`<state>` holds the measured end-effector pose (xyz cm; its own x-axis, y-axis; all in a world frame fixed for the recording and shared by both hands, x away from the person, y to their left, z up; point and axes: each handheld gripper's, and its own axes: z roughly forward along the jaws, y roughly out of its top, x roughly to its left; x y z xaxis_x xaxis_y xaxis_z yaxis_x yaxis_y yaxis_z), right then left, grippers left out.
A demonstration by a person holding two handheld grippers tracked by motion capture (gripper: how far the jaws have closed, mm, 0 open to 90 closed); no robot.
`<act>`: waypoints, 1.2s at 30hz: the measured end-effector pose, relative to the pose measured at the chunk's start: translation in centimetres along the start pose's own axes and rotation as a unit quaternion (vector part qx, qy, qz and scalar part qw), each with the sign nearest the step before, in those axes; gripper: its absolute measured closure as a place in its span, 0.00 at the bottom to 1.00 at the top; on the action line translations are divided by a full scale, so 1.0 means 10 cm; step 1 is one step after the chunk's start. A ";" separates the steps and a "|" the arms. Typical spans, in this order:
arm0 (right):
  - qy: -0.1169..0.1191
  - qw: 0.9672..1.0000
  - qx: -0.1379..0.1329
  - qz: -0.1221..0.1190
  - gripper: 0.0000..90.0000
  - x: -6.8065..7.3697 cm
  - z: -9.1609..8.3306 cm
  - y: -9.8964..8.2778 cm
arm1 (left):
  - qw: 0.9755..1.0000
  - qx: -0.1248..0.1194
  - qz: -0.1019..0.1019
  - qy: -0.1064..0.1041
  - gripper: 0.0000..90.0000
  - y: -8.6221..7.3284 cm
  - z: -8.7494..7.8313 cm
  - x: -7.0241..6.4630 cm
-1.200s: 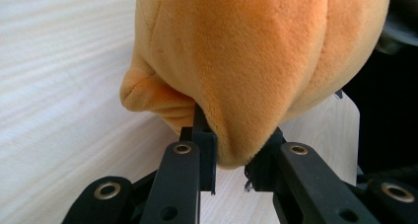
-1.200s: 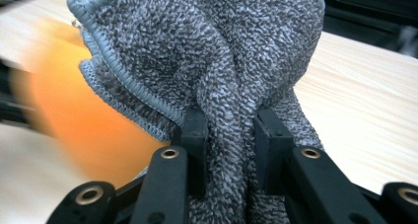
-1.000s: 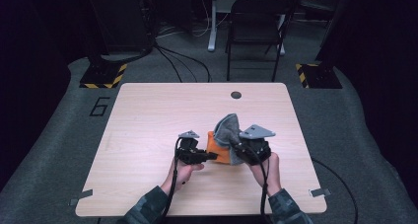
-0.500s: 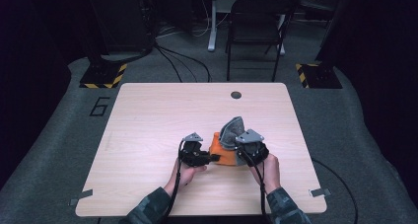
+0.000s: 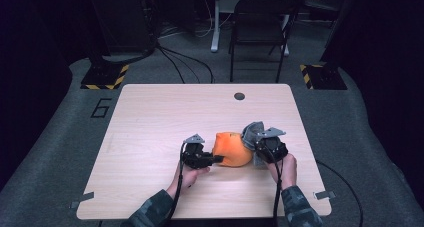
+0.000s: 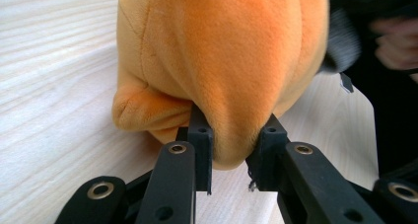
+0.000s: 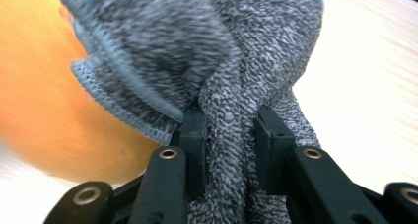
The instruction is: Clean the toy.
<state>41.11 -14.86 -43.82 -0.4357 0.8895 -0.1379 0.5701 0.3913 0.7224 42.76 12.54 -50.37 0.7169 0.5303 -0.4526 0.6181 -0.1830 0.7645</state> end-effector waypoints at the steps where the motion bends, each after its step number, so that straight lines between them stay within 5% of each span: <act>1: 0.006 1.000 -0.015 -0.003 0.77 0.01 -0.08 0.05 | 1.000 0.002 0.000 0.001 0.83 0.00 0.00 0.00; 3: 0.024 0.999 -0.048 -0.007 0.77 0.11 -0.24 0.15 | 1.000 0.001 0.003 0.002 0.83 0.00 0.01 -0.02; 6: 0.040 0.995 -0.078 -0.045 0.77 0.35 -0.40 0.27 | 1.000 0.003 0.014 0.009 0.83 0.00 0.01 -0.05; 11: 0.049 0.994 -0.059 -0.079 0.77 0.66 -0.28 0.27 | 0.999 0.008 0.028 0.021 0.83 0.00 0.02 -0.09; 14: 0.022 0.994 -0.042 -0.101 0.77 0.71 -0.16 0.20 | 0.999 0.009 0.027 0.022 0.83 -0.01 0.03 -0.08; 23: 0.008 0.997 -0.030 -0.077 0.77 0.46 -0.09 0.12 | 0.999 0.009 0.029 0.017 0.83 -0.01 0.04 -0.06; 36: -0.032 0.999 0.032 -0.024 0.77 0.07 0.21 -0.12 | 1.000 0.007 0.028 0.010 0.83 -0.01 0.04 -0.05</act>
<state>41.58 -14.19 -46.15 -0.4200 0.8815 -0.2159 0.5937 0.4468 0.6692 42.52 11.93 -50.40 0.7440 0.5359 -0.3991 0.5813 -0.2245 0.7821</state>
